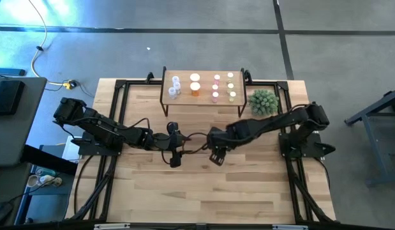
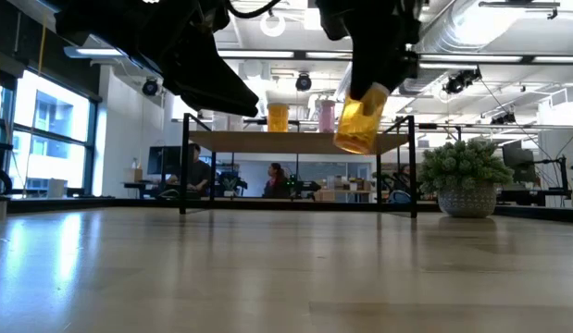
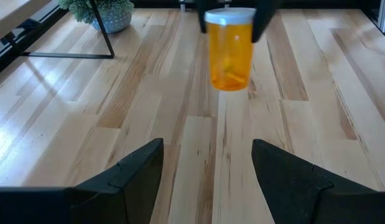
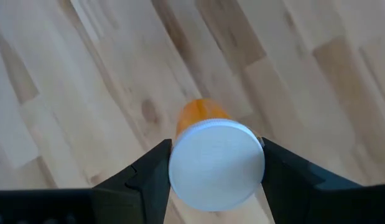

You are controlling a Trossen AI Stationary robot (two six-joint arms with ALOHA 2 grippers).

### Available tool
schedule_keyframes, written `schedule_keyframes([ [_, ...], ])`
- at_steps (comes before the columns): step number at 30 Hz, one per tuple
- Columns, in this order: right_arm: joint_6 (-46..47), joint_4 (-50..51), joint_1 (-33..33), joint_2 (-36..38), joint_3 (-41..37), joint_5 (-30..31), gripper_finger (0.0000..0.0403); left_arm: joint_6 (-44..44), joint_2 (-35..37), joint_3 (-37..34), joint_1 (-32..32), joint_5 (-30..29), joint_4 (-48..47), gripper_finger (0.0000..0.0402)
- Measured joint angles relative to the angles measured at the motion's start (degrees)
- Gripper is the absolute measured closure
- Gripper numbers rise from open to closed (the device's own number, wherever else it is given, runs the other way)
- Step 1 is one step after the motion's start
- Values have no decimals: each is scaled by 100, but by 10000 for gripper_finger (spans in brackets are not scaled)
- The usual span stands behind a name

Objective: Pick and place medicine bottles onto shelf by color
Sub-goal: Put the orange pill bottle aligned with the other orange pill bottles on the shelf

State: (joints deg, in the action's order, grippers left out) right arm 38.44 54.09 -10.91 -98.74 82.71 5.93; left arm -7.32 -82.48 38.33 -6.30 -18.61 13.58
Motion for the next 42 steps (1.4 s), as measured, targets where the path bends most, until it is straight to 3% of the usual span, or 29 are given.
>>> schedule_keyframes([
  [18, -398, 4, 268, -1, 69, -42, 208, -164, 0, 0, 0, 0, -11, 166],
  [30, -689, -77, 390, -2, 139, -55, 208, -220, -2, 0, 0, -125, 102, 106],
  [42, -1020, -577, 495, -2, 762, -52, 208, -147, -2, 2, 86, 54, 936, 103],
])
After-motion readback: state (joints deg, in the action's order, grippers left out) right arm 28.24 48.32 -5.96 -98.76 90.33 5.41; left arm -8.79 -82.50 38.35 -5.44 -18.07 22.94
